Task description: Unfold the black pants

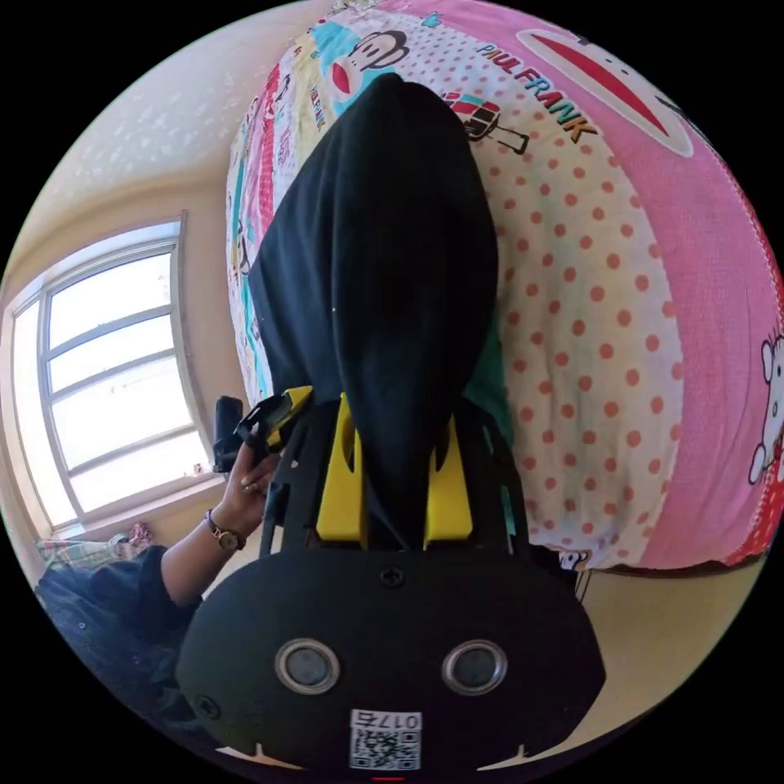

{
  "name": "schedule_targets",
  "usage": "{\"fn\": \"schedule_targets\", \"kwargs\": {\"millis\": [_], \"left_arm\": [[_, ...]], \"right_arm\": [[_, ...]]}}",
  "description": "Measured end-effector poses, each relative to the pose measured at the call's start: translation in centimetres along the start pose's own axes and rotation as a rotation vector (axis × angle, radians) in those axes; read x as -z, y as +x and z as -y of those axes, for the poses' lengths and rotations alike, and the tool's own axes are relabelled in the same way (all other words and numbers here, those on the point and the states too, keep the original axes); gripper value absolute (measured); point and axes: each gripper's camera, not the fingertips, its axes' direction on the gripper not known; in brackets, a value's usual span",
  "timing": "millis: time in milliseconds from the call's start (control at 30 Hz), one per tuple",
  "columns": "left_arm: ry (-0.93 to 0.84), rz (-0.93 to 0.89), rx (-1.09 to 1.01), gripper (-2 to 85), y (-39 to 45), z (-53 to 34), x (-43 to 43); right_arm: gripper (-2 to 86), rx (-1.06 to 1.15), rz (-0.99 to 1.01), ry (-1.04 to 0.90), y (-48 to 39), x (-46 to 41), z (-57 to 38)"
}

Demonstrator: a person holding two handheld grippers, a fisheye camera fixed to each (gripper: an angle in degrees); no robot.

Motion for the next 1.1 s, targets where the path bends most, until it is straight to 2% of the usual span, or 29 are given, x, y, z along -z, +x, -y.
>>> {"fn": "schedule_targets", "kwargs": {"millis": [67, 167, 300, 500, 700, 800, 867, 933, 967, 1000, 1033, 1067, 1100], "left_arm": [[-0.095, -0.049, 0.019, 7.8, 0.5, -1.6, 1.9], [-0.211, -0.136, -0.014, 7.4, 2.0, -3.4, 5.7], [-0.210, -0.209, -0.045, 7.5, 4.3, -5.0, 13.4], [-0.006, -0.253, -0.080, 7.8, 6.9, -6.9, 31.4], [0.345, -0.265, -0.186, 7.9, 9.0, -6.3, 51.8], [0.474, -0.183, -0.187, 10.0, 8.3, -3.8, 59.9], [0.570, -0.044, -0.096, 12.8, 5.0, -2.0, 64.3], [0.568, 0.102, 0.017, 11.9, 0.3, -0.7, 65.0], [0.505, 0.188, 0.130, 10.1, -4.3, 0.1, 63.9], [0.445, 0.224, 0.198, 9.1, -7.0, 0.4, 62.9], [0.271, 0.271, 0.334, 7.3, -12.9, 0.4, 60.0], [0.054, 0.287, 0.468, 5.5, -19.0, -0.9, 56.2], [-0.057, 0.286, 0.532, 4.7, -21.9, -2.2, 54.2]], "right_arm": [[9.3, -0.026, 0.072, -0.068, 0.0, 0.7, 0.1], [7.8, 0.049, 0.088, -0.188, -2.1, 1.8, -0.2], [6.5, 0.164, 0.177, -0.254, -7.8, 2.2, -0.4], [6.5, 0.367, 0.268, -0.307, -21.0, -3.1, 2.2], [7.0, 0.645, 0.330, -0.383, -37.6, -13.0, 6.7], [8.6, 0.739, 0.311, -0.414, -44.2, -19.5, 10.0], [9.9, 0.755, 0.190, -0.436, -45.8, -24.2, 12.1], [10.2, 0.667, -0.098, -0.518, -43.4, -30.7, 15.0], [10.0, 0.630, -0.180, -0.543, -41.9, -32.1, 15.4], [7.6, 0.523, -0.367, -0.589, -37.9, -34.4, 15.9], [5.4, 0.382, -0.554, -0.634, -32.9, -35.8, 15.6], [4.4, 0.305, -0.640, -0.658, -30.0, -36.2, 15.0], [3.0, 0.175, -0.768, -0.697, -24.5, -36.1, 13.4]]}}
